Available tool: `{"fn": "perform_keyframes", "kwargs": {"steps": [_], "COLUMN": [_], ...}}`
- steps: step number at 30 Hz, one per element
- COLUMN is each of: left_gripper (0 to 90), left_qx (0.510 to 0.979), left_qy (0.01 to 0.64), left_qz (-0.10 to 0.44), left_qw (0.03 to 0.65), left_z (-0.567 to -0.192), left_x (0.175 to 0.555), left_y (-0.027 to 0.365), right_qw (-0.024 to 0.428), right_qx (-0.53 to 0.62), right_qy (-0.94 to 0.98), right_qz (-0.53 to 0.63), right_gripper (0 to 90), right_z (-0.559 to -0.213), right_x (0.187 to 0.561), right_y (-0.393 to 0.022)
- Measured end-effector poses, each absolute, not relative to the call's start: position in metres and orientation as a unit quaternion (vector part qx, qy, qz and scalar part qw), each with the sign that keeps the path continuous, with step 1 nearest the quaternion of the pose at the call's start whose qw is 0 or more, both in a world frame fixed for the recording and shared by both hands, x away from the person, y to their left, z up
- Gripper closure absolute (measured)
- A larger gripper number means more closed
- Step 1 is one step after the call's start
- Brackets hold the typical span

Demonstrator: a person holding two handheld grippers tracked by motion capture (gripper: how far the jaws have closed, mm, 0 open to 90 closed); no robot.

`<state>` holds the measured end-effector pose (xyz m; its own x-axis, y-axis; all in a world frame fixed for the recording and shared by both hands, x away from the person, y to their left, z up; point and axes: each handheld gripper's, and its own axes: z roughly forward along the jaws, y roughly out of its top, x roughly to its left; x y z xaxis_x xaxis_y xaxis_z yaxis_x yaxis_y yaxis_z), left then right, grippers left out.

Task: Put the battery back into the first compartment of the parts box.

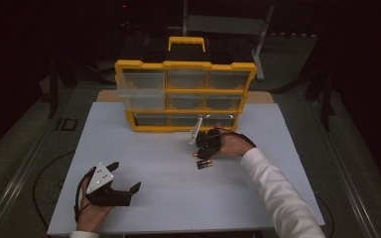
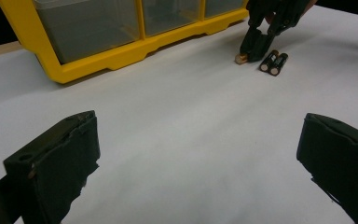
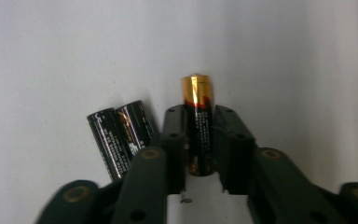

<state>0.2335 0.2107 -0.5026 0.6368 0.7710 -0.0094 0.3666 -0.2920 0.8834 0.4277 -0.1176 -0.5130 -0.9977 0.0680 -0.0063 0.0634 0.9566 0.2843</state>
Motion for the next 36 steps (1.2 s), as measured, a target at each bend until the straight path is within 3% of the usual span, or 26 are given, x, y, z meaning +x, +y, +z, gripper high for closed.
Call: {"fn": "perform_keyframes", "kwargs": {"steps": [3, 36], "left_gripper": [0.1, 0.1], "left_qx": [0.774, 0.774], "left_qy": [0.368, 0.368], "left_qz": [0.216, 0.215], "left_qw": [0.468, 0.468], "left_z": [-0.503, -0.503], "left_x": [0.234, 0.234], "left_y": [0.211, 0.210], "right_qw": [0.030, 0.036], "right_qx": [0.021, 0.111], "right_qy": [0.990, 0.969], "right_qz": [0.136, 0.217], "right_gripper": [77.2, 77.2], "right_z": [-0.511, -0.423], "right_x": [0.428, 0.429], "right_y": [-0.117, -0.131]}}
